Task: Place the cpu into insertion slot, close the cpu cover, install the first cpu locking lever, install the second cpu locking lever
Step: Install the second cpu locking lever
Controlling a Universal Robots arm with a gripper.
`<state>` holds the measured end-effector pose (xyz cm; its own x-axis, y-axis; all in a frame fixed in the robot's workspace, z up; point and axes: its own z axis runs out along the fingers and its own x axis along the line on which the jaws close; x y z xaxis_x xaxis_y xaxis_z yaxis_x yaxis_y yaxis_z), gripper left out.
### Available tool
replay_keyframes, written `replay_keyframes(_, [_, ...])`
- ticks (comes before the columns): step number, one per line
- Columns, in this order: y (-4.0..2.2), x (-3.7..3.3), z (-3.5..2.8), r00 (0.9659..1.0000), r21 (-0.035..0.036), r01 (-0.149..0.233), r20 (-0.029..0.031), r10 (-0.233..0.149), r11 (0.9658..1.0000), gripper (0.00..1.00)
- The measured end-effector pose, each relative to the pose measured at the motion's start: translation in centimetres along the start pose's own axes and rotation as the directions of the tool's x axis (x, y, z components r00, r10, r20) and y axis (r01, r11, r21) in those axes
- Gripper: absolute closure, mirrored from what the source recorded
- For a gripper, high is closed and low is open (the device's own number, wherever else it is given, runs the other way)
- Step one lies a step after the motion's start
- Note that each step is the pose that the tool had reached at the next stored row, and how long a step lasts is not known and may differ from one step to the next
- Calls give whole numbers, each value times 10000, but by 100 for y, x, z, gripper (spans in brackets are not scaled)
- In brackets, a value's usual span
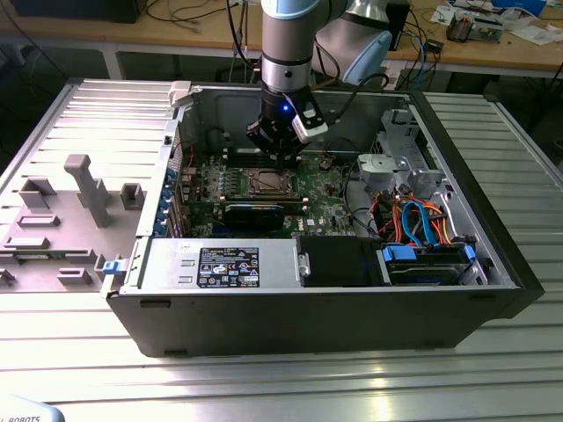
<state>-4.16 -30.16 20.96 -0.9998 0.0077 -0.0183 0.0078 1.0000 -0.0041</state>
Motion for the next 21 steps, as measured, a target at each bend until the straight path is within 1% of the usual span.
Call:
replay_keyframes(10, [-16,0,-1,10000,1,1,-1,-1,10000,89])
replay_keyframes(16, [-73,-1,0,10000,0,1,0,-1,10000,89])
replay_keyframes(21, [-100,-1,1,10000,-1,-1,1,1,10000,89])
